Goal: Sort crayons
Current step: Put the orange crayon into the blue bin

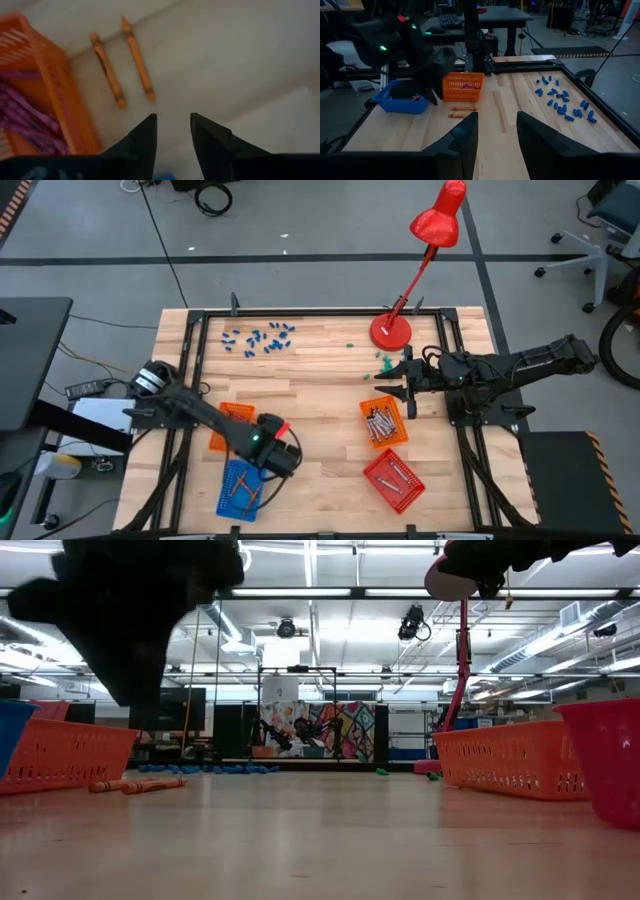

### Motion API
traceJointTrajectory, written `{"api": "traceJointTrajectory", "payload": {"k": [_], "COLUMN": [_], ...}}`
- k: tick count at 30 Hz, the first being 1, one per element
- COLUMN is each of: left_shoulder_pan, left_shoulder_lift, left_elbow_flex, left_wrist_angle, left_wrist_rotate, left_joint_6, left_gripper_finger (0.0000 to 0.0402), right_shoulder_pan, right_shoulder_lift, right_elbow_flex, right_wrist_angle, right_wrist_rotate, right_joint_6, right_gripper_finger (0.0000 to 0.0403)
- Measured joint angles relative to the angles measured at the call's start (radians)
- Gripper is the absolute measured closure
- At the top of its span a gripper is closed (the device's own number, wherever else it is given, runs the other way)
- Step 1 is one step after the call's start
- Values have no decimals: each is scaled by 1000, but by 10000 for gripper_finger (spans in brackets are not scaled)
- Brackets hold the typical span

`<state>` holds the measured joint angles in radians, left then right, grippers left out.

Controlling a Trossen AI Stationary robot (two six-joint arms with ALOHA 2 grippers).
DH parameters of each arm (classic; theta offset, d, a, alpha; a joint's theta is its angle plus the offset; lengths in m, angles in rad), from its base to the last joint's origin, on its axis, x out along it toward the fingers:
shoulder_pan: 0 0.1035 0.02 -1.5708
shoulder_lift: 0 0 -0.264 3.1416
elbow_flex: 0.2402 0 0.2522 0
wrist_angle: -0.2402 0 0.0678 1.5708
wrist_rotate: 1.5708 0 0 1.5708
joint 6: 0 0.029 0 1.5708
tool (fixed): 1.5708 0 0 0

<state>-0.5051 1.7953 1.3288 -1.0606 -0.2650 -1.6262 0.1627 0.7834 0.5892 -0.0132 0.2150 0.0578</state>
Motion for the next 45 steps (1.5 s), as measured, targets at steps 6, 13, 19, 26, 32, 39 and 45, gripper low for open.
{"api": "traceJointTrajectory", "payload": {"k": [6,13,19,26,32,39,45], "left_shoulder_pan": [63,135,180,194,195,194,194], "left_shoulder_lift": [43,58,58,50,51,52,53], "left_elbow_flex": [-52,-97,-167,-257,-261,-262,-262], "left_wrist_angle": [61,79,168,281,301,316,322], "left_wrist_rotate": [-9,-9,46,56,68,71,73], "left_joint_6": [84,156,201,196,238,262,262], "left_gripper_finger": [271,271,279,281,282,320,374], "right_shoulder_pan": [0,0,0,0,0,0,0], "right_shoulder_lift": [0,0,0,0,0,0,0], "right_elbow_flex": [0,0,0,0,0,0,0], "right_wrist_angle": [-3,-3,-3,-4,-4,-4,-3], "right_wrist_rotate": [0,0,0,0,0,0,0], "right_joint_6": [0,0,0,-4,-6,-5,-8], "right_gripper_finger": [264,264,264,264,264,264,264]}}
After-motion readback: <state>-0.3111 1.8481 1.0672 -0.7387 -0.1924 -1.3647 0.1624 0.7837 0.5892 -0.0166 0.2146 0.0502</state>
